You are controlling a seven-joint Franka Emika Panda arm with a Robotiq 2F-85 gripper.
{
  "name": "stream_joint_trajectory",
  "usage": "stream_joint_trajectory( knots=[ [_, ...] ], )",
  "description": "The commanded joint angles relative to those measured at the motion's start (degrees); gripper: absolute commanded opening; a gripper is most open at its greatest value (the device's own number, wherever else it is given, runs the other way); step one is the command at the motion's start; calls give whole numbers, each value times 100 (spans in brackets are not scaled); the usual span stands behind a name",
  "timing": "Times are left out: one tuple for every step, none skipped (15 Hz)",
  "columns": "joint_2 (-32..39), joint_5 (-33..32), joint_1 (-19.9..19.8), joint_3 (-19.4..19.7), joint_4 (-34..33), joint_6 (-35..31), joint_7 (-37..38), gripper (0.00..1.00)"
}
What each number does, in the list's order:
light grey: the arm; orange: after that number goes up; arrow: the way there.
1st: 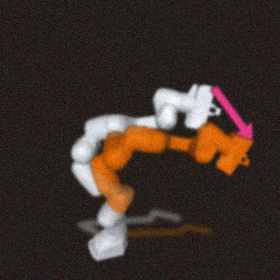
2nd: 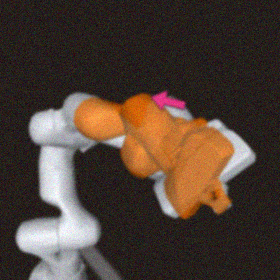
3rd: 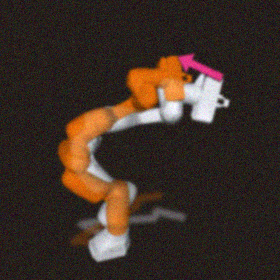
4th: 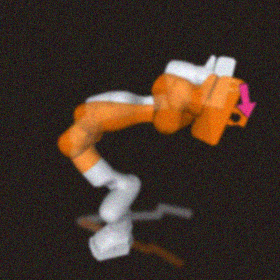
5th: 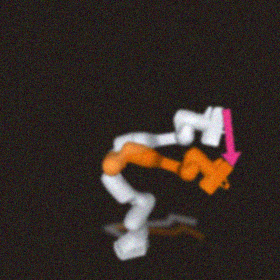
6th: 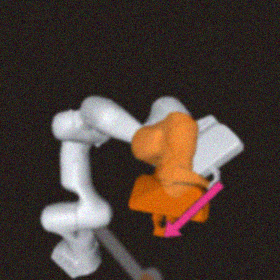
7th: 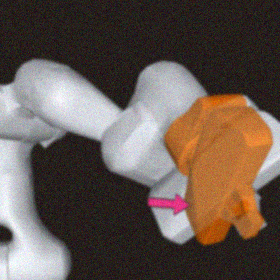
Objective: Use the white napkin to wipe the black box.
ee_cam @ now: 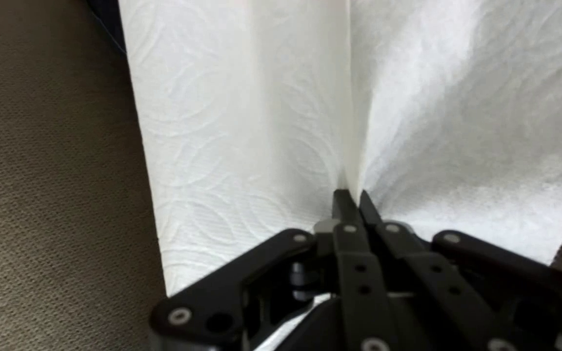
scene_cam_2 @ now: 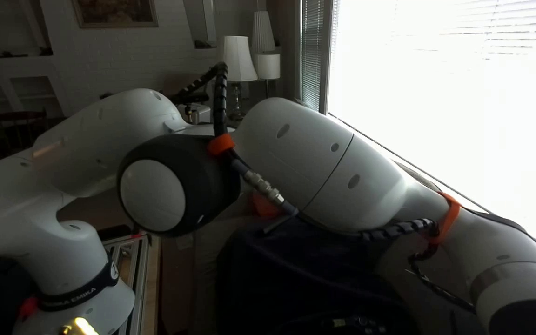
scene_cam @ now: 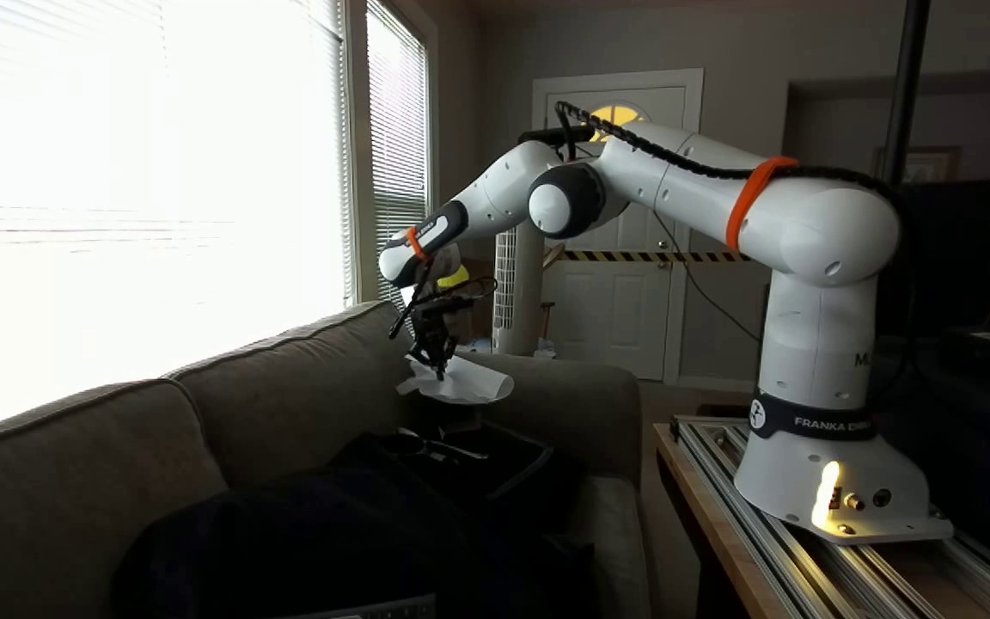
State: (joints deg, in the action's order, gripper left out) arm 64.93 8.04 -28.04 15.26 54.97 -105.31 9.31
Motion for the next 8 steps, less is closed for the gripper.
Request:
stream_joint_trajectory(
  knots=[
    [-471,-132,137,-156,790,128,-903,0],
    [-558,-142,166,-189,956,160,-1142,0],
    [-615,-145,184,-221,1080,214,-1376,0],
    [-647,-177,200,-238,1171,307,-1609,0],
    [-673,-231,209,-239,1235,427,-1833,0],
    [-635,-309,208,-223,1212,595,-2038,0],
    [-594,-415,212,-188,1166,802,-2211,0],
    [-553,-474,202,-132,1114,925,-2205,0]
  ],
)
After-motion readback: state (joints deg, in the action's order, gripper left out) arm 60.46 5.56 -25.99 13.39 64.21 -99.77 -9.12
